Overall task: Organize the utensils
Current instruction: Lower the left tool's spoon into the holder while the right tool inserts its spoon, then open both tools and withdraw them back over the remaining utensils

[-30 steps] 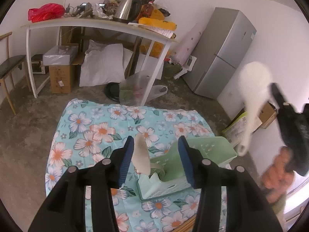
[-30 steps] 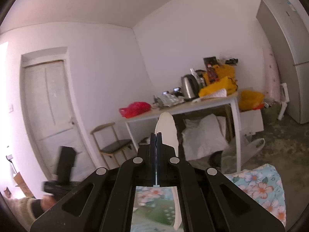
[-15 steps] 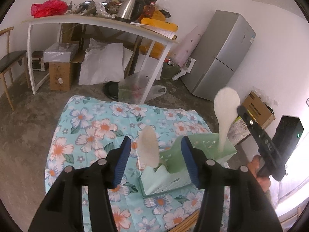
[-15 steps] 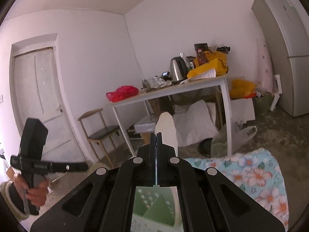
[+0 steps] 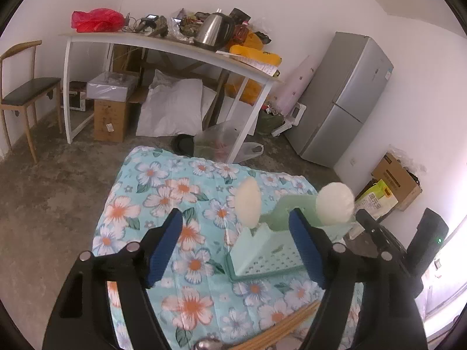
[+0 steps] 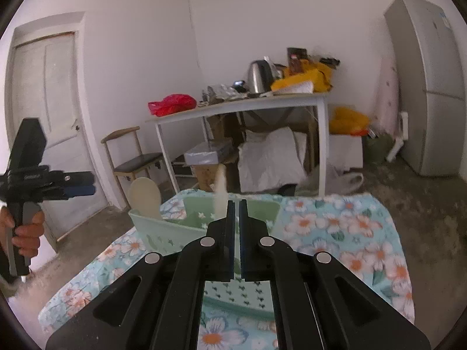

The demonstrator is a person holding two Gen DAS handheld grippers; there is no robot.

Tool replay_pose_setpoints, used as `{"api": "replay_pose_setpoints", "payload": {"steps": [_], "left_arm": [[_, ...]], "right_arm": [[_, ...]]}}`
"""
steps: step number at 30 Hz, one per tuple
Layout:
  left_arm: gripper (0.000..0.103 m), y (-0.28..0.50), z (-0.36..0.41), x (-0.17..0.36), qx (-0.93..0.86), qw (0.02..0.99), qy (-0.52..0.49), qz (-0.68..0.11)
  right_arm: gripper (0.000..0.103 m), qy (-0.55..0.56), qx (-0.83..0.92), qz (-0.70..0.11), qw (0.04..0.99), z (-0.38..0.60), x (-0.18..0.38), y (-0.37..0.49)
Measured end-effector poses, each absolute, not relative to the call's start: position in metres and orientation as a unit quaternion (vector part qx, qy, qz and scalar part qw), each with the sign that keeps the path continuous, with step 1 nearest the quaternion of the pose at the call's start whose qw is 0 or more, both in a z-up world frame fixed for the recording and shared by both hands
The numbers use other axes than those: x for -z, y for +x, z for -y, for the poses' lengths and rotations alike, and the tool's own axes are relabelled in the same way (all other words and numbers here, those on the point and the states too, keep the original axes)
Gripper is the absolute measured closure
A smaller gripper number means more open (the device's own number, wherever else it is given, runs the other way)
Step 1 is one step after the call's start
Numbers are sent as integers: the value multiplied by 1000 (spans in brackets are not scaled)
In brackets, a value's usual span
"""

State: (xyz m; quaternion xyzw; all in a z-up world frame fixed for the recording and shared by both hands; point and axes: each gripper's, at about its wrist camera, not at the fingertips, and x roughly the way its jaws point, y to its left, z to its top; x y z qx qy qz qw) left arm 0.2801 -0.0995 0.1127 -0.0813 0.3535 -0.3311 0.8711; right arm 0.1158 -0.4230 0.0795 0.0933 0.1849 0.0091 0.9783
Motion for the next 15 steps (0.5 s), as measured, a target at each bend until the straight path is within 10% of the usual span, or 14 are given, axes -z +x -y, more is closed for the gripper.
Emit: {"api": "replay_pose_setpoints", "payload": {"steps": [15], "left_arm": [[26, 219, 63, -99, 310, 879, -64, -356]], "right_arm": [[80, 136, 44, -208, 968, 414, -86, 36]]}}
